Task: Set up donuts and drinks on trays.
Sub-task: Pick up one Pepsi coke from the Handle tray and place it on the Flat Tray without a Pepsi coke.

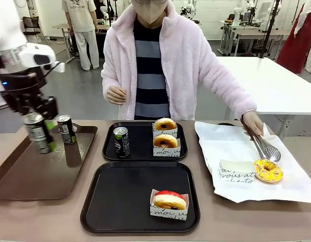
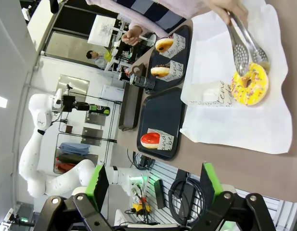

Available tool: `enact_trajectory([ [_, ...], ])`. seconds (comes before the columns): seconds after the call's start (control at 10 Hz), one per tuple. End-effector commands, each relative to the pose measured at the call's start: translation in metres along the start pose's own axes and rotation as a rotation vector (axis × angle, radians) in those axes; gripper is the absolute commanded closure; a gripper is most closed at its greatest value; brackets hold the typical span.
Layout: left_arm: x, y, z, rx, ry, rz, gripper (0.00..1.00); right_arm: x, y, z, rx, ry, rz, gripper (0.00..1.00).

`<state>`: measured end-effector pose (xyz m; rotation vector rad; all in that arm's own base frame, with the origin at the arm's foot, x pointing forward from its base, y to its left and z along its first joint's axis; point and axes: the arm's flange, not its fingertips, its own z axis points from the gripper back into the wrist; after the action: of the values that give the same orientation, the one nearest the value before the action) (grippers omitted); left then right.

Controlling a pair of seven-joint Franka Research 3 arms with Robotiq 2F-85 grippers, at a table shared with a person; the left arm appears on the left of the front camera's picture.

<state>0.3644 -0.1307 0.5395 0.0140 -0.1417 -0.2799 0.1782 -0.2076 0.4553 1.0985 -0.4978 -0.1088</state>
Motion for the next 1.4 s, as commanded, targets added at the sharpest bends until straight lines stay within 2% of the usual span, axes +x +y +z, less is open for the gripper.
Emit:
enact_trajectory([
  [0.0, 0.035, -0.046, 0.017, -0.182, -0.089, -0.033, 0.43, 0.003, 0.001, -0.001, 0.028, -0.015, 0.013, 0.0],
  [0.4, 0.066, -0.136, 0.015, -0.231, -0.088, -0.202, 0.43, 0.003, 0.001, -0.001, 0.028, -0.015, 0.013, 0.0],
  [0.8, 0.075, -0.217, 0.001, -0.229, 0.003, -0.422, 0.43, 0.003, 0.001, -0.001, 0.028, -0.015, 0.013, 0.0],
  [1.0, 0.071, -0.225, -0.004, -0.202, 0.019, -0.455, 0.43, 0.003, 0.001, -0.001, 0.028, -0.015, 0.013, 0.0],
  [1.1, 0.069, -0.225, -0.01, -0.244, 0.006, -0.393, 0.43, 0.003, 0.001, -0.001, 0.028, -0.015, 0.013, 0.0],
  [1.3, 0.069, -0.225, -0.01, -0.244, 0.006, -0.393, 0.43, 0.003, 0.001, -0.001, 0.028, -0.015, 0.013, 0.0],
])
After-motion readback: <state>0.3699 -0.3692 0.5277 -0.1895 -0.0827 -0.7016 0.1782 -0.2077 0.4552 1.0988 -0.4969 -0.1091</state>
